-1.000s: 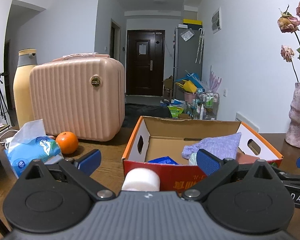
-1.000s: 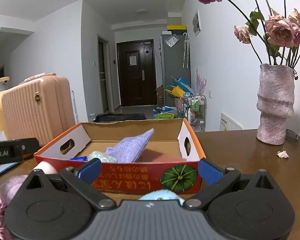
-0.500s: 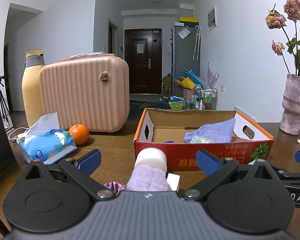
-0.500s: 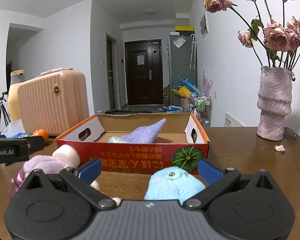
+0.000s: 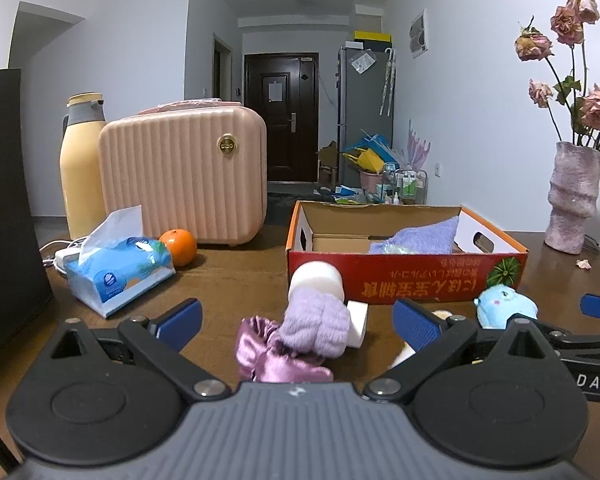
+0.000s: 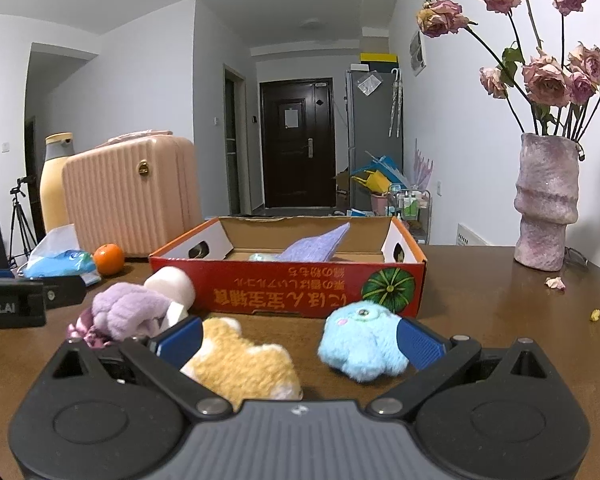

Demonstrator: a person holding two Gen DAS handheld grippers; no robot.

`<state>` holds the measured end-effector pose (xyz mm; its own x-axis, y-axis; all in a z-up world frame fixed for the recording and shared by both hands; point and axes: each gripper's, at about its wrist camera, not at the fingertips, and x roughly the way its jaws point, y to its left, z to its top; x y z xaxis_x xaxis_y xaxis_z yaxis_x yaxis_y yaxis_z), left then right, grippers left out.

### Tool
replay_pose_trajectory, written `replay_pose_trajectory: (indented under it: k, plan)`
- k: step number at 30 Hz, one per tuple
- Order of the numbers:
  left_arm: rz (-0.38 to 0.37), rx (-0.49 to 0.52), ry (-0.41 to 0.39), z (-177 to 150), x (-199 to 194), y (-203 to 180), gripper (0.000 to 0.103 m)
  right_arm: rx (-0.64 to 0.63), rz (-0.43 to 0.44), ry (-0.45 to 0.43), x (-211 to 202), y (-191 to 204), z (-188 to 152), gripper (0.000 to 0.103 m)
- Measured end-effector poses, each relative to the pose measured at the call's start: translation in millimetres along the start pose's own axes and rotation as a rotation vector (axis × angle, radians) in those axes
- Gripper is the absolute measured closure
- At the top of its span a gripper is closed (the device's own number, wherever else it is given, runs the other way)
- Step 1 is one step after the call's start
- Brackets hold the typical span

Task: Organize soft objects
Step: 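Move the right gripper down onto the yellow-and-white plush toy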

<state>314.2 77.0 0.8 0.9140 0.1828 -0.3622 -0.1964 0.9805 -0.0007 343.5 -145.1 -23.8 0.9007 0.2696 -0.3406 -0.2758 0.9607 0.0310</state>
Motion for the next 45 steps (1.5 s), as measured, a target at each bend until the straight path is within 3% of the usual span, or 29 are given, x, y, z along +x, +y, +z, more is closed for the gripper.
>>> replay_pose_trajectory:
  k: [20,30,45]
  plan:
    - [0.007,-0.032,0.007,-14,-29,45,0.000,-0.027,0.039,0.081,-6,55,-19,0.000]
    - [0.041,-0.046,0.002,-12,-27,78,0.000,-0.008,0.051,0.157,23,82,-18,0.000]
    - [0.081,-0.055,0.052,-14,-9,124,0.000,0.038,-0.020,0.209,73,81,-8,0.001]
